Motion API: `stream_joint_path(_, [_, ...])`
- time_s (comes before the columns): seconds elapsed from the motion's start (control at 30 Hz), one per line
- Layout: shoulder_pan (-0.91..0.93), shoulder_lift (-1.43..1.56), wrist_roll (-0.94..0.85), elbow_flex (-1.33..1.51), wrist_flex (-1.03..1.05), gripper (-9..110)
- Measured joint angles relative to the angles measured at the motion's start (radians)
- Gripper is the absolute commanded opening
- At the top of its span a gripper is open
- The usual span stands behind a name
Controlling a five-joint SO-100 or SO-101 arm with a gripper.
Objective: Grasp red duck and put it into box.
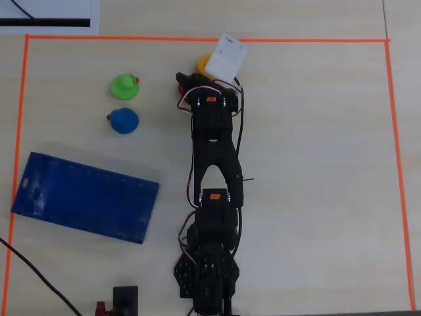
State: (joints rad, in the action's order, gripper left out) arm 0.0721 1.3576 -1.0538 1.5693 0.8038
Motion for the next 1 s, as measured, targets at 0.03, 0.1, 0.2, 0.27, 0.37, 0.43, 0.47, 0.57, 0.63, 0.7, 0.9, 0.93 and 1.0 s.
stream_joint_path(0.03, [0.000,-0.014,0.000,-0.008,-0.006,38])
stream_joint_path(0.1, [0.000,-0.034,0.000,-0.009,-0.023,38])
stream_joint_path(0.2, [0.000,-0.061,0.000,-0.009,-0.048,38])
stream_joint_path(0.27, [0.000,-0.074,0.000,-0.009,-0.064,37])
stream_joint_path(0.37, [0.000,-0.091,0.000,-0.009,-0.092,36])
stream_joint_path(0.43, [0.000,-0.097,0.000,-0.009,-0.121,35])
stream_joint_path(0.47, [0.000,-0.103,0.000,-0.009,-0.133,35])
stream_joint_path(0.57, [0.000,-0.132,-0.002,-0.009,-0.160,24])
stream_joint_path(0.63, [0.006,-0.143,-0.008,-0.009,-0.169,8])
stream_joint_path(0.7, [0.011,-0.149,-0.012,-0.009,-0.178,0])
stream_joint_path(0.9, [0.017,-0.146,0.026,-0.012,-0.186,0])
stream_joint_path(0.93, [0.017,-0.140,0.040,-0.018,-0.166,0])
stream_joint_path(1.0, [0.020,-0.106,0.069,-0.026,-0.084,0])
